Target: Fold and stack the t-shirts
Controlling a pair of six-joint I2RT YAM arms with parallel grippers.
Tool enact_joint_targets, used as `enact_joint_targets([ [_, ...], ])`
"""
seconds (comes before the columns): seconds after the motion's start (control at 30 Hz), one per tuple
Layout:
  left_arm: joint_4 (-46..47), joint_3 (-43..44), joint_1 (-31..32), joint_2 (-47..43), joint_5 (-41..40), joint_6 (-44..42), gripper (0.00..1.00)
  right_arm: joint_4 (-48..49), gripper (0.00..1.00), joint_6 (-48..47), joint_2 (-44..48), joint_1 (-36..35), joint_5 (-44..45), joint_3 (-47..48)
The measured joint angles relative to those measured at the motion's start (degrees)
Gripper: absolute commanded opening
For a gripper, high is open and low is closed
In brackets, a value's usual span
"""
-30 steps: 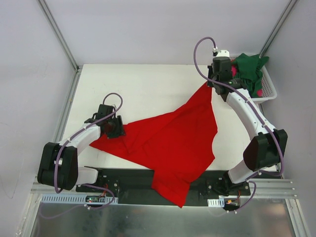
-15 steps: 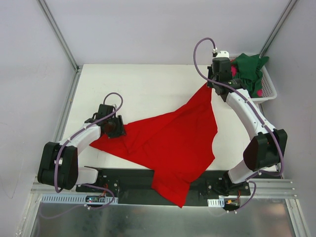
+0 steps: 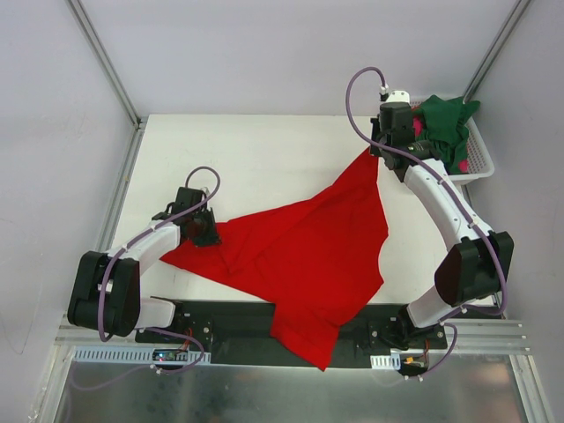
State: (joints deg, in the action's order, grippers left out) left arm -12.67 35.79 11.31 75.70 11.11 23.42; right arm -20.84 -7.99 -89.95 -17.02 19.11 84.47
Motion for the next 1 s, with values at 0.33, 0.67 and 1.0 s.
enact_joint_targets([
  [0.33,-0.1,0.0,0.0,-1.3,1.2,0.0,0.00,0.0,0.01,0.0,0.2,0.0,0.0,-0.7],
  [0.67,-4.0,11.1,0.0,-16.9,3.4,-3.2,0.00,-0.9,0.02,-0.2,6.0,0.0,-0.7,-2.9],
  [1.0,-8.6,25.2,0.0,-25.5,3.9,-8.5,0.00,-4.4,0.01,-0.5,17.7,0.0,-2.1,-2.6],
])
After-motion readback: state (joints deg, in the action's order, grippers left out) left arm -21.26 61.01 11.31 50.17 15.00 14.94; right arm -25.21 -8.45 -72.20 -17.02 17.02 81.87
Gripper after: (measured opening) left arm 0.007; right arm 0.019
